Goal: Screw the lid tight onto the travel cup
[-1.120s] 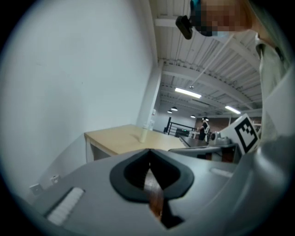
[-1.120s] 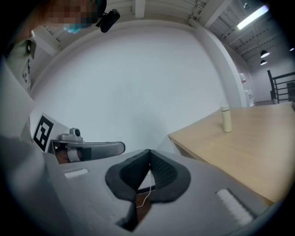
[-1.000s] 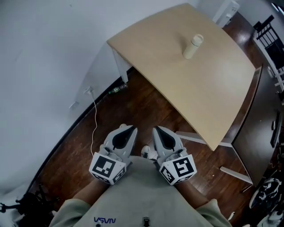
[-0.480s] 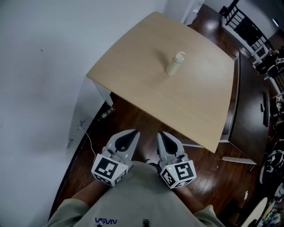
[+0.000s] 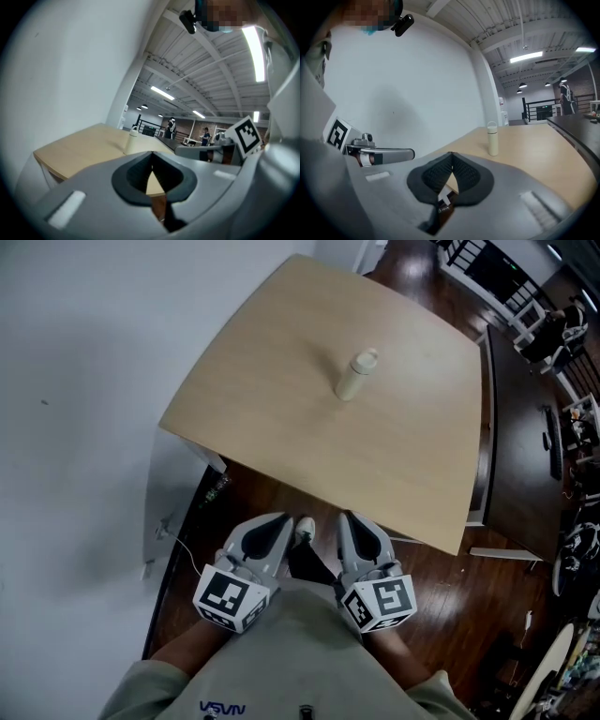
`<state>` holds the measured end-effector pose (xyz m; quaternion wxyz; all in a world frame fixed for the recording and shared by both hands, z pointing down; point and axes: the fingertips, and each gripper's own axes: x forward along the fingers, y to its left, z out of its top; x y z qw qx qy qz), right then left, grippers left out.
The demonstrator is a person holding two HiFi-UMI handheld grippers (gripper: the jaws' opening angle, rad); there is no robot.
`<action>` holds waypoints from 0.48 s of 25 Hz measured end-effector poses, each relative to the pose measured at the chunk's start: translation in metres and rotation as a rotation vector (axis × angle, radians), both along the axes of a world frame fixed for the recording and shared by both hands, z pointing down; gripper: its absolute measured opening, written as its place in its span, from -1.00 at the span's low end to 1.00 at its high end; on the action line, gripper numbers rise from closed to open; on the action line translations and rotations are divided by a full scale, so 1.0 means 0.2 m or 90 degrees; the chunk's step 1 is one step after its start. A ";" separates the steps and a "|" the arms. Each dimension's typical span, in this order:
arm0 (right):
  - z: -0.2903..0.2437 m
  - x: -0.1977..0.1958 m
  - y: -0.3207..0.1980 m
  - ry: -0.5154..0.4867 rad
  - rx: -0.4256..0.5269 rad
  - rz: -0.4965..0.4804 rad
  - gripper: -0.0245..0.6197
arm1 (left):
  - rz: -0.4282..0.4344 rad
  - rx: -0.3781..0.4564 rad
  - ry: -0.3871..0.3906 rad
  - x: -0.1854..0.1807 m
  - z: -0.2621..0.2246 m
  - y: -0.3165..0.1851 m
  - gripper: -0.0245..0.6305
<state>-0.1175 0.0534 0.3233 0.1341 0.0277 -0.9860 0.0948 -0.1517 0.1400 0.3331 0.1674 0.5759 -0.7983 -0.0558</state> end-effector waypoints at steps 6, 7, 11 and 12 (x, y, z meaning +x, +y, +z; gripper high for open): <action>0.13 -0.23 -0.24 -0.007 -0.023 -0.001 -0.66 | 0.000 -0.027 -0.018 -0.24 0.09 -0.18 -0.92; 0.14 -0.29 -0.28 -0.007 -0.023 -0.001 -0.62 | -0.002 -0.035 -0.023 -0.29 0.10 -0.21 -0.92; 0.15 -0.52 -0.47 0.002 -0.013 -0.008 -0.53 | -0.026 -0.058 -0.043 -0.54 0.05 -0.32 -0.92; 0.17 -0.57 -0.53 0.007 -0.012 -0.010 -0.53 | -0.035 -0.064 -0.045 -0.59 0.05 -0.36 -0.92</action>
